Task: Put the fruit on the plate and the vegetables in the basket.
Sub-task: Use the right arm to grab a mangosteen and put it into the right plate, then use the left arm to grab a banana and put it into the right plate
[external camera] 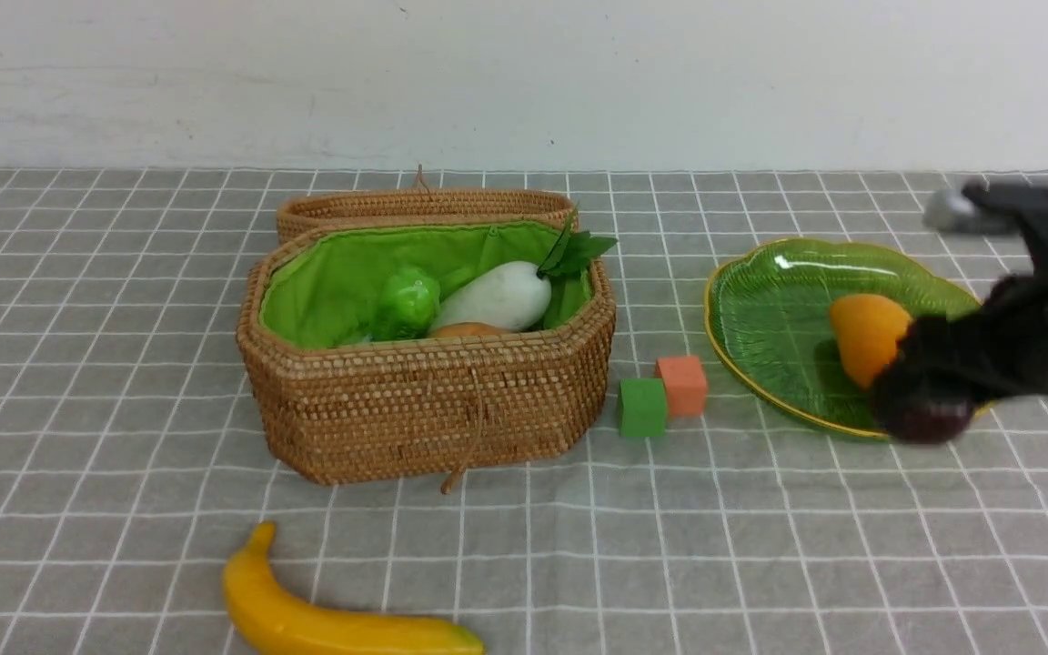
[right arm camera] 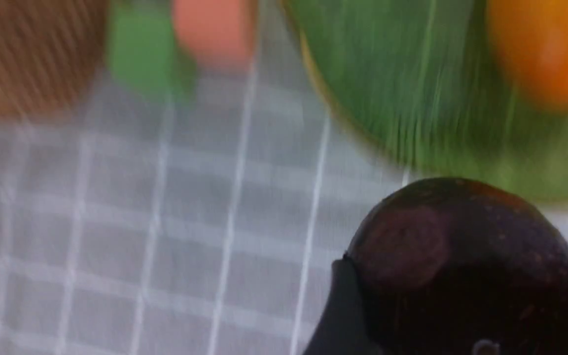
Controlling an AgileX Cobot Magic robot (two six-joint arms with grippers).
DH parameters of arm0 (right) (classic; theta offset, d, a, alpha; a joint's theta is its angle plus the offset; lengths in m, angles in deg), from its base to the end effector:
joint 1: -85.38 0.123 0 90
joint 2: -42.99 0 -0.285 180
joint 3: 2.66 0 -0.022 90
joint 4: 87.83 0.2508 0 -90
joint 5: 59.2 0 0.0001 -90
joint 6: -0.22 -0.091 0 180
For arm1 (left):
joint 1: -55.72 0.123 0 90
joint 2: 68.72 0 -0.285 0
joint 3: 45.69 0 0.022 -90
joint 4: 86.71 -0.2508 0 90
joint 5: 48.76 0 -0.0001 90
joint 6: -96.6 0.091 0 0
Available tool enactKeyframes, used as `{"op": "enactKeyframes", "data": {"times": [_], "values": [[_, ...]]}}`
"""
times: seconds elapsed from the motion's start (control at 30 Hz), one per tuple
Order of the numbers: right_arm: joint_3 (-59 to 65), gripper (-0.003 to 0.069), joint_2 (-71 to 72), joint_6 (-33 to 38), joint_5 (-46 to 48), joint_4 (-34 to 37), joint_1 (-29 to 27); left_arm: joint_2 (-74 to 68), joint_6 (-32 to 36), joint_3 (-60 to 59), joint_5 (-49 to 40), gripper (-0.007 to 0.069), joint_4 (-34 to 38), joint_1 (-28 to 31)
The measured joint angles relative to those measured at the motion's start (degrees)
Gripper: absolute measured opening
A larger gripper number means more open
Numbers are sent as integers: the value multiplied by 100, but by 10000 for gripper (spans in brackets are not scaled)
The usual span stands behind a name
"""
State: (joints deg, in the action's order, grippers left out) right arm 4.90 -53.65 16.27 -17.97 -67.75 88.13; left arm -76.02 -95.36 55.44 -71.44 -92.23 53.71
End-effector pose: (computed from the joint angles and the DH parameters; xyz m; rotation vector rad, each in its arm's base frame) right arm 0.3326 0.0366 0.2944 -0.1685 2.4920 0.3009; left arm 0.0522 0.0016 0.1686 -0.1056 1.8956 -0.0701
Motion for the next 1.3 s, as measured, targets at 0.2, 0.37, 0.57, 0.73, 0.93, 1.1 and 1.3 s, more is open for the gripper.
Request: {"op": "enactKeyframes", "data": {"times": [0.2, 0.37, 0.57, 0.73, 0.93, 1.1, 1.3], "values": [[-1630, 537, -1147, 0, -215, 0, 0, 0, 0, 0, 0, 239, 0, 0], [-2299, 537, -2544, -310, -396, 0, 0, 0, 0, 0, 0, 239, 0, 0], [-2386, 558, -3051, -449, -393, -113, 0, 0, 0, 0, 0, 239, 0, 0], [-2425, 673, -2888, -529, -245, -175, 0, 0, 0, 0, 0, 239, 0, 0], [-2425, 616, -2165, -548, 913, -443, 4, 0, 0, 0, 0, 239, 0, 0], [-2431, 450, -1226, -548, 2540, -747, 4, 0, 0, 0, 0, 239, 0, 0], [-1637, 164, 256, -783, 2917, -1182, 4, 0, 0, 0, 0, 239, 0, 0]]}}
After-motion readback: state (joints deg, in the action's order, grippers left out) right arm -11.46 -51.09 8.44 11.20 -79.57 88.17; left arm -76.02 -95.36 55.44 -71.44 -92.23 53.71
